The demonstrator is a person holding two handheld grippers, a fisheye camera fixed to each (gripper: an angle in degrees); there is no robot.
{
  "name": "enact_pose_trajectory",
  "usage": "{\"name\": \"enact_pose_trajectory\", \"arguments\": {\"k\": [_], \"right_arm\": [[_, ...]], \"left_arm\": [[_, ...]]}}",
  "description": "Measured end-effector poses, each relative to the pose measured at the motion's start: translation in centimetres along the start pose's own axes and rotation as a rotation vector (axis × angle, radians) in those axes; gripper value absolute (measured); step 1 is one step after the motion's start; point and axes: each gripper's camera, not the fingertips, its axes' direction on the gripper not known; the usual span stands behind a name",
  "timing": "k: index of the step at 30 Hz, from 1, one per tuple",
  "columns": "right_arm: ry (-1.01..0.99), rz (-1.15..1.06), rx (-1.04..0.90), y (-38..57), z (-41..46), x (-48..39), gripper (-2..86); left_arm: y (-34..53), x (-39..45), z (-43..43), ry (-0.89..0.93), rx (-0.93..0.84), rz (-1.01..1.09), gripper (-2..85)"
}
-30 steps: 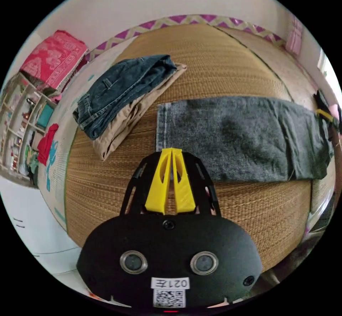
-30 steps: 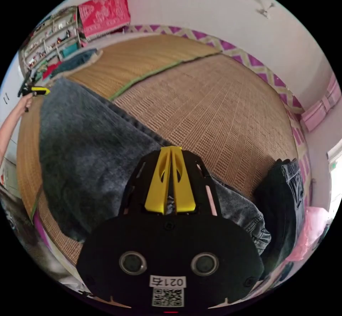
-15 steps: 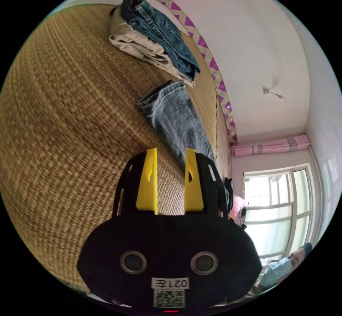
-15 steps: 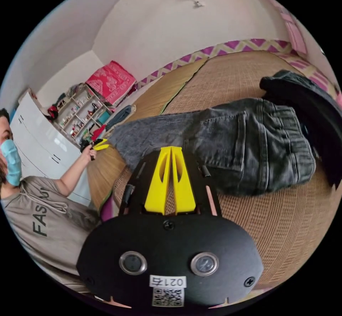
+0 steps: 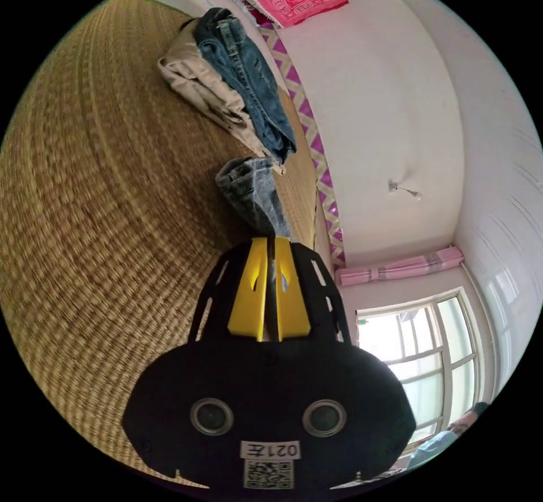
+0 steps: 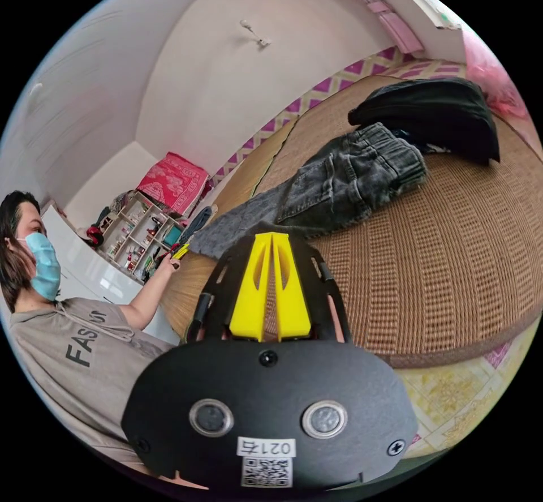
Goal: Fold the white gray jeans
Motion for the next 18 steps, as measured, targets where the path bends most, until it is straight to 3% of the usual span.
{"name": "enact_pose_trajectory", "arguments": {"k": [6, 8, 11, 15, 18], "right_arm": [[-0.063, 0.086, 0.04, 4.7, -3.3, 5.2, -0.6], [-0.08, 0.096, 0.053, 5.8, -3.7, 6.2, -0.6], [-0.118, 0.114, 0.057, 7.0, -3.9, 7.5, -0.6], [-0.138, 0.068, 0.07, 7.5, -5.1, 7.3, -0.6], [-0.161, 0.068, 0.081, 7.9, -5.9, 7.4, -0.6]], "left_arm": [[9.2, 24.4, 0.0, -0.036, 0.02, 0.494, -0.9], [17.3, 36.1, 2.9, -0.069, -0.024, 0.786, -0.9], [28.9, 46.9, 9.7, -0.102, -0.142, 1.064, -0.9], [42.0, 52.9, 21.7, -0.17, -0.35, 1.234, -0.8], [51.1, 51.7, 34.3, -0.36, -0.547, 1.297, -0.4]]}}
